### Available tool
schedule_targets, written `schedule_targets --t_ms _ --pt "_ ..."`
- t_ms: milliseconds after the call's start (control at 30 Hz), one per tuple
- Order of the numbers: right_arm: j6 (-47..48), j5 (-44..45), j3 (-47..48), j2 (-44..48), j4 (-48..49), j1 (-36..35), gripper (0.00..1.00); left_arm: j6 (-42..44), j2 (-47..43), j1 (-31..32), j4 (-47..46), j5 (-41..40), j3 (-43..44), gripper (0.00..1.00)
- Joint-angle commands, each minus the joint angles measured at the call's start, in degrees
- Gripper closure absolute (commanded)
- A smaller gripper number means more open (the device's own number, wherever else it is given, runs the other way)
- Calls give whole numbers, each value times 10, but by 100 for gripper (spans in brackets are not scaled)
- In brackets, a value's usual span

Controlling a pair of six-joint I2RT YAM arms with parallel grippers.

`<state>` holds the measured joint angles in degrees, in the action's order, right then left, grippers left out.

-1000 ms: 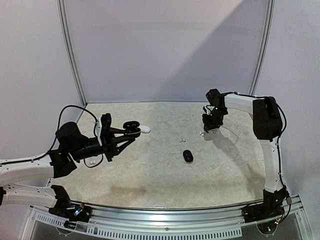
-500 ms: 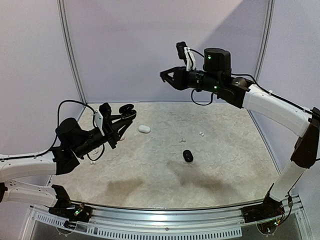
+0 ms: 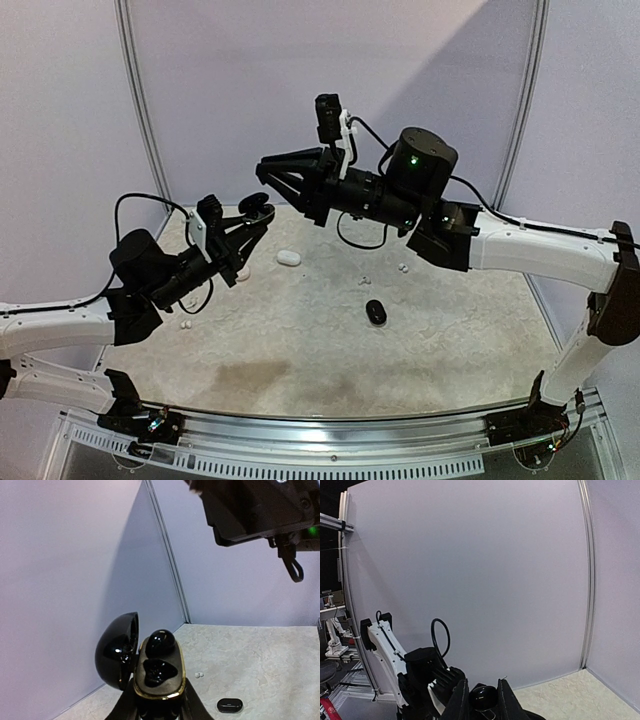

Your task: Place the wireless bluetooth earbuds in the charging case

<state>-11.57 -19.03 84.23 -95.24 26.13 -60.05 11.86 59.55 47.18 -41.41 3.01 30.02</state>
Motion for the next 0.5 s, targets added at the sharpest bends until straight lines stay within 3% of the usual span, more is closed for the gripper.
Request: schedule_targets --t_ms 0,467 --pt "-5 -22 -4 -34 87 -5 100 2 8 11 -31 -4 19 100" --pt "-12 -18 20 -93 83 -9 100 3 5 16 -39 0 18 100"
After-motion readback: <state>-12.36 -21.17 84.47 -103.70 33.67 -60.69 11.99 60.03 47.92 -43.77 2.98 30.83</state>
